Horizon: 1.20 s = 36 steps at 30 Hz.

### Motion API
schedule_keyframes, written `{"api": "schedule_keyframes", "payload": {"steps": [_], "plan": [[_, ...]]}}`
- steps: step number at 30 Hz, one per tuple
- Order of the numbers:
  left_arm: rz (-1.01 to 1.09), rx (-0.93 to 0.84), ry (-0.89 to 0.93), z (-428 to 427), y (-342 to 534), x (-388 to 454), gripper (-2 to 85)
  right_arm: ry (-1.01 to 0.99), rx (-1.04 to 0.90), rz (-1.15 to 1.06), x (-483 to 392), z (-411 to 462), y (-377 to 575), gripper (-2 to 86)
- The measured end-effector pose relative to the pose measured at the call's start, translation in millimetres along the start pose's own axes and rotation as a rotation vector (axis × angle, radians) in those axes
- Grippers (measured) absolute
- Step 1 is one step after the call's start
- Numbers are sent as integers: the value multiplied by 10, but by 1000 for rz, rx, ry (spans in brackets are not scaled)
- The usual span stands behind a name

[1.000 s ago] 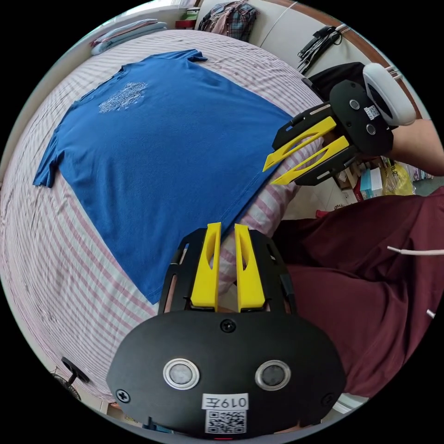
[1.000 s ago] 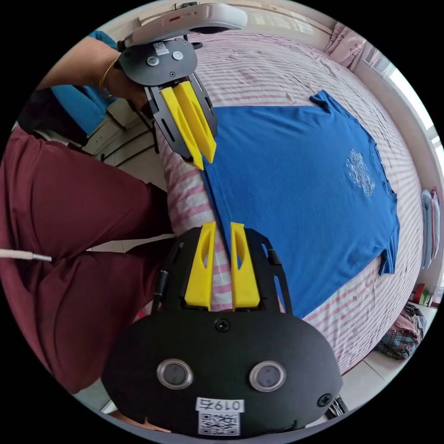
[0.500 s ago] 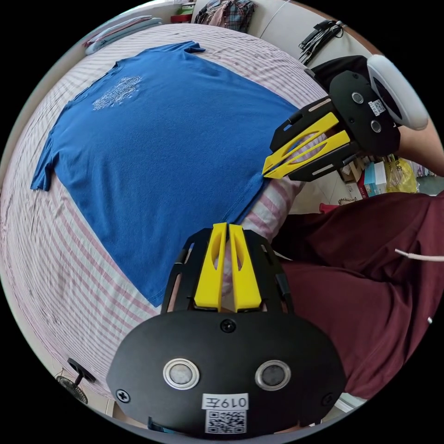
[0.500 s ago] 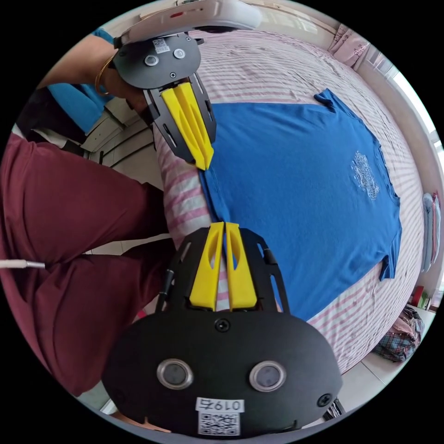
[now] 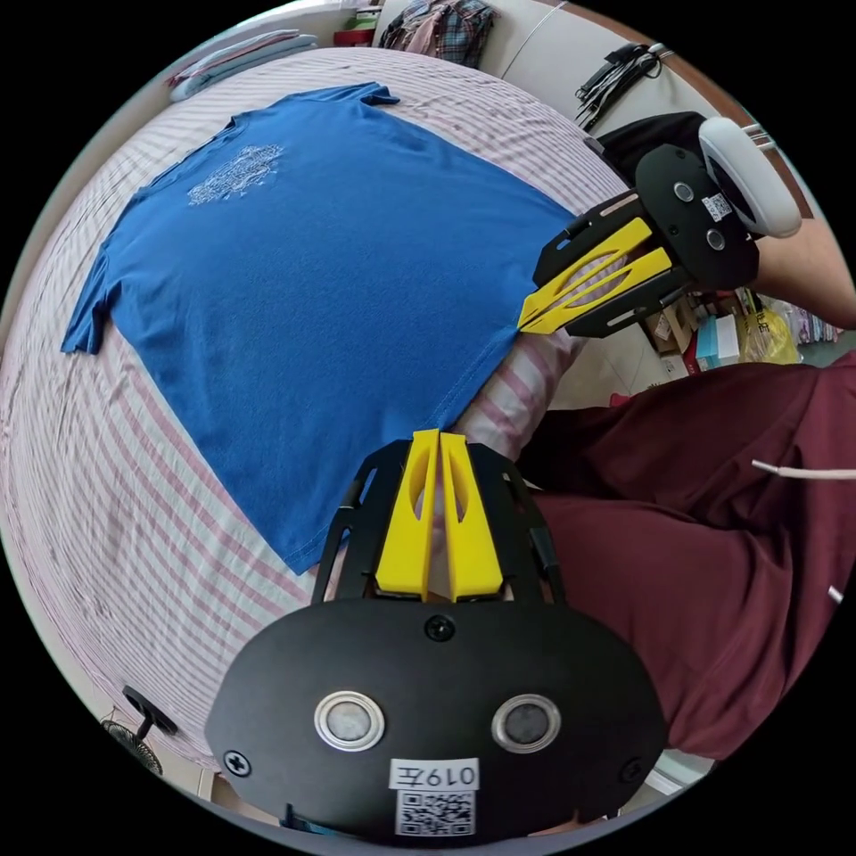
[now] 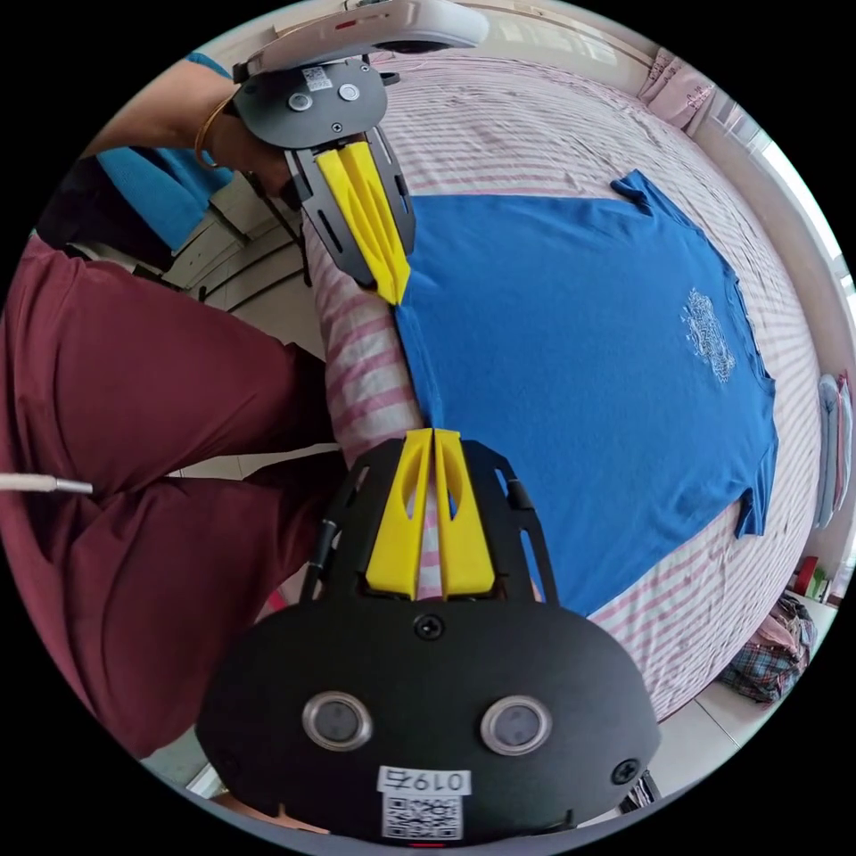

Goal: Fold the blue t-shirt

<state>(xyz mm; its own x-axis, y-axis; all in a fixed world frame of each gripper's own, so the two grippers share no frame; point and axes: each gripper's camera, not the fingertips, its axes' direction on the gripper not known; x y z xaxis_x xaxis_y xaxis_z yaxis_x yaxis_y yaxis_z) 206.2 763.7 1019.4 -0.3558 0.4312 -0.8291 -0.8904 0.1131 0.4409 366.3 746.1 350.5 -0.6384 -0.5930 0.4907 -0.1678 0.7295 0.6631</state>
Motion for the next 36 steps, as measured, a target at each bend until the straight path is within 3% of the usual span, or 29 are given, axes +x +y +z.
{"api": "schedule_keyframes", "payload": {"steps": [13, 20, 29, 36], "plan": [[27, -57, 16, 35, -112, -216, 7, -60, -37, -5, 317, 376, -227, 5], [-21, -94, 74, 63, -133, -496, 7, -81, -50, 37, 609, 476, -358, 65], [-45, -83, 117, 69, 28, -903, 9, -81, -22, 189, 1239, 578, -227, 23], [-154, -39, 221, 55, 327, -1349, 7, -64, -45, 169, 1497, 775, -316, -5]]}}
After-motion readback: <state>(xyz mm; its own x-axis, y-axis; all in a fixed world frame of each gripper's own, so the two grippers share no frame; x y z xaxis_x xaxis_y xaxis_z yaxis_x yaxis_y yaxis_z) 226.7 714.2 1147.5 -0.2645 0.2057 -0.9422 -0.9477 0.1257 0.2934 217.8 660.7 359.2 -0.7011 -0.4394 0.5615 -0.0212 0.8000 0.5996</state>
